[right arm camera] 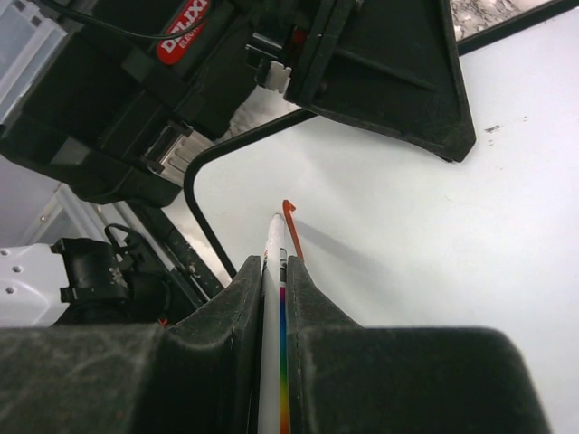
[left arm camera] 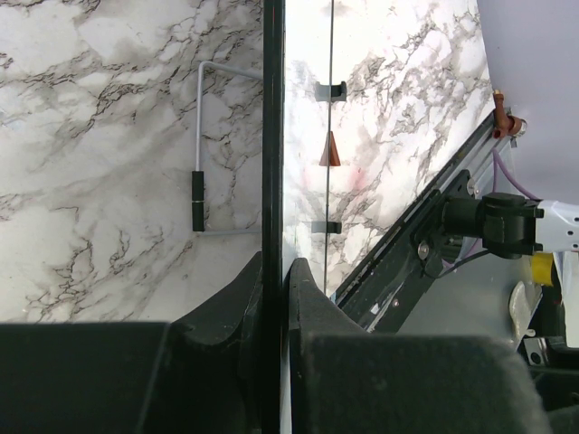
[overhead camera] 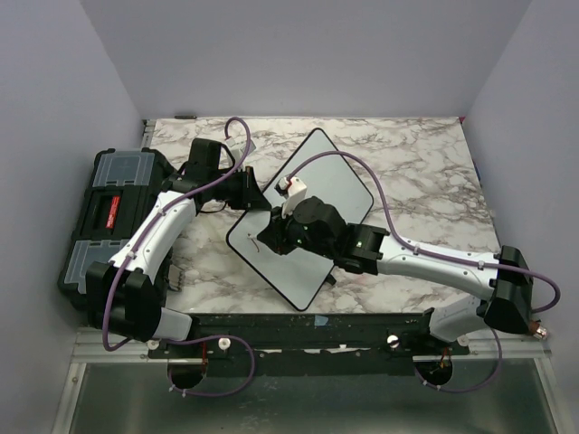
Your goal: Write a sentence on the whiteboard
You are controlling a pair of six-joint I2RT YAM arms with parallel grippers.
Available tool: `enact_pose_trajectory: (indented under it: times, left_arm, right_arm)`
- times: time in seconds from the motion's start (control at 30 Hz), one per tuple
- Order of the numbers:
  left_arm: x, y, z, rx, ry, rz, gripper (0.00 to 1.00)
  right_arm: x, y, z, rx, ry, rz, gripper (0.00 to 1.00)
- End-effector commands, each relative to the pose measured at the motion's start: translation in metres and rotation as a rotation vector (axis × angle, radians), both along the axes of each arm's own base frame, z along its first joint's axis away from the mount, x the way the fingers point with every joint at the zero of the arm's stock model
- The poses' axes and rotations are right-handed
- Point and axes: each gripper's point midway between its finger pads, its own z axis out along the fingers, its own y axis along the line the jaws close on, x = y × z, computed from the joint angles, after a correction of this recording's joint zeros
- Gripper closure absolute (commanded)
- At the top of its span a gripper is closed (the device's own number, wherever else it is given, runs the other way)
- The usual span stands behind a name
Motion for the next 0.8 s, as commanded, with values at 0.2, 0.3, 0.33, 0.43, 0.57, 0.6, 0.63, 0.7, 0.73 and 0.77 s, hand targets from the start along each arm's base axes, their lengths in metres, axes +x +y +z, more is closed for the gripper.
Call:
enact_pose_trajectory:
  times: [0.2, 0.3, 0.33, 0.43, 0.57, 0.6, 0.63, 0.7, 0.73, 0.77]
  left_arm:
    - [0.02, 0.02, -0.019, 0.178, -0.122, 0.03, 1.0]
    - [0.02, 0.02, -0.02, 0.181, -0.122, 0.03, 1.0]
    - [0.02, 0.019, -0.019, 0.179, -0.125, 0.029, 1.0]
    - [0.02, 0.019, -0.019, 0.18, -0.125, 0.028, 1.0]
    - [0.02, 0.02, -0.02, 0.183, -0.124, 0.03, 1.0]
    - [0.019, 0.019, -0.019, 0.183, -0.124, 0.028, 1.0]
    - [0.019, 0.019, -0.019, 0.182, -0.125, 0.027, 1.0]
    - [0.02, 0.019, -0.019, 0.184, -0.126, 0.029, 1.0]
    - [0.02, 0.019, -0.019, 0.184, -0.126, 0.029, 1.0]
    - [0.019, 0.019, -0.019, 0.184, -0.128, 0.029, 1.0]
  right_arm:
    - [0.014, 0.001, -0.002, -0.005, -0.016, -0.08, 0.99]
    - [0.014, -0.001, -0.007, -0.017, -0.012, -0.086, 0.99]
    - [0.014, -0.003, -0.009, -0.022, -0.011, -0.087, 0.99]
    - [0.012, -0.007, -0.016, -0.04, -0.004, -0.089, 0.99]
    - [0.01, -0.016, -0.028, -0.07, 0.005, -0.1, 0.99]
    - [0.01, -0.019, -0.03, -0.073, 0.006, -0.104, 0.99]
    - [0.009, -0.021, -0.033, -0.078, 0.01, -0.106, 0.99]
    - [0.007, -0.026, -0.038, -0.093, 0.015, -0.11, 0.99]
    - [0.007, -0.028, -0.04, -0.099, 0.018, -0.115, 0.99]
    - [0.006, -0.031, -0.043, -0.104, 0.019, -0.117, 0.99]
